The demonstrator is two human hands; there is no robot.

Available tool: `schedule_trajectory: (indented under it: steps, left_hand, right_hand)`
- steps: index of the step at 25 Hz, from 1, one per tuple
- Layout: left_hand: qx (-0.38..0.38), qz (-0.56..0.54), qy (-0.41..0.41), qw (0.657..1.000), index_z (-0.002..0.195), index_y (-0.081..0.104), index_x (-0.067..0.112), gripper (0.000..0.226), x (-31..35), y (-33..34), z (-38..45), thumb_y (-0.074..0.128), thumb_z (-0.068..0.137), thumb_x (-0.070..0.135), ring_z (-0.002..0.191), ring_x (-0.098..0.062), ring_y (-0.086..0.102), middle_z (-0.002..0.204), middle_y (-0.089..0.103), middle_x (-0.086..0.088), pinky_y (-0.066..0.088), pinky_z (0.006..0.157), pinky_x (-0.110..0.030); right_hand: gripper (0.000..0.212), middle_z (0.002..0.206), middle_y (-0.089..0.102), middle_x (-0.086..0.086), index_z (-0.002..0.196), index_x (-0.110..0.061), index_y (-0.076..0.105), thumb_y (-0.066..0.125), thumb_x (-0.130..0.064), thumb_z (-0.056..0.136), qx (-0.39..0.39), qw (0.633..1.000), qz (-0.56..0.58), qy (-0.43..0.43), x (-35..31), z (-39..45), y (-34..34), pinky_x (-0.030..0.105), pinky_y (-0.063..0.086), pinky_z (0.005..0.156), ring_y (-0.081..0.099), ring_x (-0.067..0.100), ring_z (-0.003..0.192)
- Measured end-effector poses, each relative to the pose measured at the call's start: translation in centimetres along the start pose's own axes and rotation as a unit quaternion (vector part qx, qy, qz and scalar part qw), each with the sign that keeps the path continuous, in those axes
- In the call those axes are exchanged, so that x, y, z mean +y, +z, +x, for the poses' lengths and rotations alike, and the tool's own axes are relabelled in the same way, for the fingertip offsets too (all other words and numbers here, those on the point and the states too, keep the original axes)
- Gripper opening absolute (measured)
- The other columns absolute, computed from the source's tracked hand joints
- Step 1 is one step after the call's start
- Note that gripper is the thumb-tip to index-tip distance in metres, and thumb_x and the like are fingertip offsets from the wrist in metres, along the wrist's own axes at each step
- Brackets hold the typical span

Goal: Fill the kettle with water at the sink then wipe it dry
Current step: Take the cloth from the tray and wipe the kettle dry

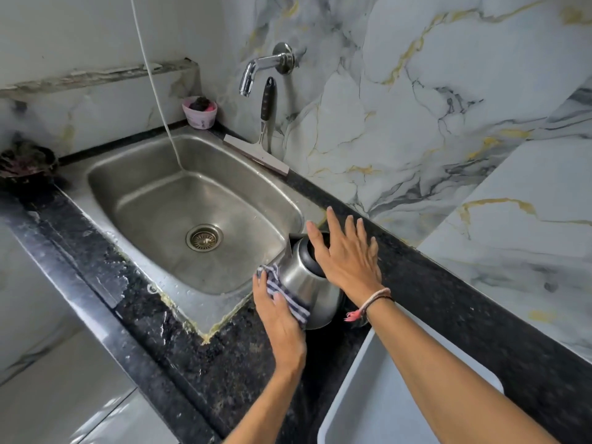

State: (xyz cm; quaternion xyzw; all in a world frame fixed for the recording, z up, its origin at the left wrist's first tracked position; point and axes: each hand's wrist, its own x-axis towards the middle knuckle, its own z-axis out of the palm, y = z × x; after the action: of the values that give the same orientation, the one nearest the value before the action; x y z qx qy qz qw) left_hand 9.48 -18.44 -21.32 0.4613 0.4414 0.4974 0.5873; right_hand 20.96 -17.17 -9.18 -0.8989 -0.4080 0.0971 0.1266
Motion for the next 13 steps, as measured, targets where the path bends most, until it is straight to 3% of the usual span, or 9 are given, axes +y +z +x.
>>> schedule_trajectory:
  steps: [3, 5, 8, 10, 11, 13]
  left_hand:
    - [0.032, 0.021, 0.01, 0.999, 0.155, 0.025, 0.04, 0.05, 1.5, 2.1, -2.7, 0.028, 0.105, 0.043, 0.156, -0.003, 0.007, 0.17, 0.015, 0.01, 0.009, 0.124, -0.022]
    - [0.053, 0.047, 0.054, 0.996, 0.152, 0.038, 0.032, 0.05, 3.3, 3.0, -0.9, 0.026, 0.105, 0.046, 0.152, 0.0, 0.022, 0.165, 0.031, 0.01, 0.018, 0.121, -0.017]
    - [-0.023, 0.091, 0.059, 0.994, 0.135, 0.061, 0.03, 0.044, 5.1, 2.3, 5.4, 0.029, 0.106, 0.041, 0.128, -0.005, 0.057, 0.14, 0.064, 0.008, 0.044, 0.111, -0.032]
    - [-0.124, 0.113, 0.035, 0.985, 0.129, 0.067, 0.024, 0.037, 4.4, 1.0, 8.1, 0.036, 0.108, 0.024, 0.123, -0.012, 0.063, 0.132, 0.07, 0.002, 0.047, 0.109, -0.043]
    - [-0.139, 0.102, 0.015, 0.985, 0.13, 0.066, 0.021, 0.036, 3.4, 0.4, 8.4, 0.038, 0.108, 0.018, 0.125, -0.015, 0.062, 0.133, 0.07, 0.0, 0.045, 0.111, -0.046]
    - [-0.081, 0.015, -0.039, 0.996, 0.136, 0.063, 0.022, 0.036, 1.1, -0.3, 6.8, 0.039, 0.108, 0.023, 0.132, -0.014, 0.057, 0.139, 0.066, 0.002, 0.04, 0.117, -0.048]
  right_hand:
    - [0.088, 0.171, 0.012, 0.02, 0.164, -0.032, 0.013, 0.008, -0.082, 0.091, -0.008, 1.0, -0.003, -0.018, 0.2, 0.0, -0.1, 0.065, 0.005, 0.124, 0.001, 0.033, 0.16]
    - [0.085, 0.171, 0.01, 0.021, 0.163, -0.033, 0.012, 0.009, -0.08, 0.092, -0.015, 0.999, -0.005, -0.03, 0.2, 0.1, -0.2, 0.065, 0.006, 0.124, 0.0, 0.033, 0.16]
    - [0.085, 0.171, 0.006, 0.023, 0.163, -0.035, 0.009, 0.007, -0.08, 0.092, -0.016, 0.999, -0.005, -0.035, 0.3, 0.4, -0.1, 0.067, 0.002, 0.123, -0.005, 0.033, 0.16]
    - [0.085, 0.171, 0.004, 0.023, 0.163, -0.035, 0.007, 0.006, -0.08, 0.091, -0.012, 0.999, -0.008, -0.035, 0.3, 0.5, 0.0, 0.068, -0.001, 0.123, -0.007, 0.033, 0.159]
    - [0.085, 0.171, 0.003, 0.023, 0.163, -0.034, 0.006, 0.006, -0.08, 0.091, -0.011, 0.999, -0.009, -0.035, 0.3, 0.4, 0.1, 0.068, -0.002, 0.123, -0.008, 0.033, 0.159]
    - [0.084, 0.171, 0.003, 0.023, 0.163, -0.034, 0.005, 0.006, -0.08, 0.092, -0.009, 0.999, -0.01, -0.034, 0.2, 0.5, 0.2, 0.068, -0.003, 0.122, -0.009, 0.034, 0.159]
